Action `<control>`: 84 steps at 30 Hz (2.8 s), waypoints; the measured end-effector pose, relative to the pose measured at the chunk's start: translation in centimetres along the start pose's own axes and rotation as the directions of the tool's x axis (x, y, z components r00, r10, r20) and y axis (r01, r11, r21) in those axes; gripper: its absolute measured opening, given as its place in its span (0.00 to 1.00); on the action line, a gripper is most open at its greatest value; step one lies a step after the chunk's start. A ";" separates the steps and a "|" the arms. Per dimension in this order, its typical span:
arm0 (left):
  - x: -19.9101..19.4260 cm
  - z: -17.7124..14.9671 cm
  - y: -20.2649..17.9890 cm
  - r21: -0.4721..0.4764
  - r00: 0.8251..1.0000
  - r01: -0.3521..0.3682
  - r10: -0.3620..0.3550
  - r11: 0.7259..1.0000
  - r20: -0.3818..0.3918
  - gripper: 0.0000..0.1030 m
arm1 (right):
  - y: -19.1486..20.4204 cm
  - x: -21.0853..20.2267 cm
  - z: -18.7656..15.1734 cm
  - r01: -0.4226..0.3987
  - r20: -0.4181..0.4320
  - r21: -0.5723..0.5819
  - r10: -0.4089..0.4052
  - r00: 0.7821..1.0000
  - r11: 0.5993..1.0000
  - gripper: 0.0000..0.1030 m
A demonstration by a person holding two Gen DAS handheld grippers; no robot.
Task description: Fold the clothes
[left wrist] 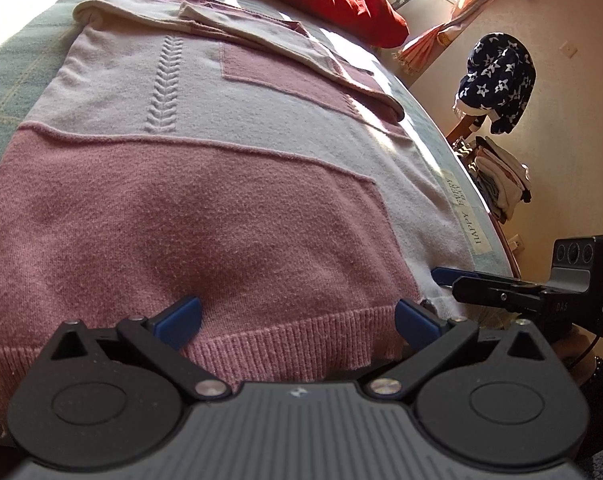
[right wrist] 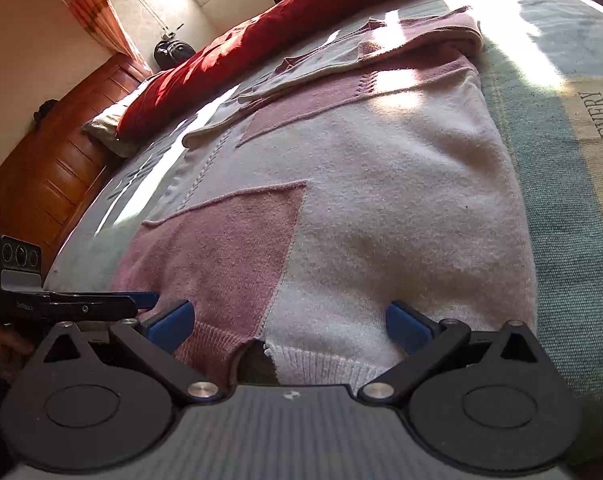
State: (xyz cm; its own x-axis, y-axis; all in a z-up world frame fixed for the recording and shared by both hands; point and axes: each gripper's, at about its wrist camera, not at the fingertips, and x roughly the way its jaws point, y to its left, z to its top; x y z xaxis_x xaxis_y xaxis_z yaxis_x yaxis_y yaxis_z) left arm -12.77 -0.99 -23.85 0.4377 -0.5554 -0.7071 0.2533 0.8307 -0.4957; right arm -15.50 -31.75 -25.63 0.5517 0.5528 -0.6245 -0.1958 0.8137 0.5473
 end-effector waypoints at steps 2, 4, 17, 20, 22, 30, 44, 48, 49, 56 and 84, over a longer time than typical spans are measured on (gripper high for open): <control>-0.2 -0.2 -0.1 -0.006 1.000 -0.005 0.005 1.000 0.006 0.99 | 0.2 -0.2 -0.1 0.004 0.003 -0.007 -0.004 1.000 1.000 1.00; -0.7 -0.2 -0.3 -0.018 1.000 -0.020 0.020 1.000 0.019 0.99 | 0.3 -0.4 -0.3 0.008 0.007 -0.013 -0.008 1.000 1.000 1.00; 1.2 1.6 -4.8 0.201 0.991 -0.125 0.111 0.972 0.078 0.99 | 1.3 -0.5 0.4 0.048 -0.002 -0.126 -0.049 0.999 0.991 1.00; 2.5 0.3 -4.0 0.188 0.991 -0.134 0.128 0.973 0.045 0.99 | 0.6 -0.8 -0.1 0.031 0.012 -0.108 -0.030 0.999 0.994 1.00; 2.3 -0.4 -4.3 0.223 0.989 -0.149 0.140 0.963 0.053 0.99 | 0.2 -1.0 -0.5 0.020 0.021 -0.096 -0.018 1.000 0.995 1.00; 1.9 -1.3 -5.9 0.265 0.972 -0.234 0.233 0.935 0.036 0.99 | -0.8 -1.2 -1.4 -0.001 0.042 -0.075 0.004 0.999 0.997 1.00; 0.7 -1.2 -7.9 0.301 0.962 -0.273 0.255 0.914 0.096 0.99 | -0.1 -0.8 -1.8 0.040 0.053 -0.098 -0.035 0.998 0.994 1.00; 1.1 -1.0 -6.2 0.247 0.956 -0.294 0.277 0.924 0.099 0.99 | 0.1 -0.7 -1.9 0.056 0.056 -0.103 -0.051 0.997 0.993 1.00; 1.1 -1.3 -5.6 0.227 0.955 -0.297 0.282 0.928 0.096 0.99 | 0.2 -0.7 -1.9 0.059 0.058 -0.103 -0.053 0.997 0.993 1.00; -1.4 -3.1 -3.5 0.190 0.966 -0.245 0.222 0.951 0.131 0.99 | 0.4 -0.6 -2.0 0.080 0.068 -0.106 -0.073 0.995 0.991 1.00; -4.1 -0.8 -0.9 0.171 0.927 -0.269 0.207 0.948 0.314 0.99 | 3.7 -2.6 -2.1 0.225 0.114 -0.288 -0.200 0.973 0.931 1.00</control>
State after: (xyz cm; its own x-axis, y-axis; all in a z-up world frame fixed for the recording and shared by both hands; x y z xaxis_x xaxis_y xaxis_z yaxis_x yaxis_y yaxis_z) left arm -15.50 0.57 -20.92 0.7285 -0.3312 -0.5997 0.2696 0.9433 -0.1935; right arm -19.40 -29.77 -23.12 0.6684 0.3549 -0.6537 -0.2914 0.9335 0.2089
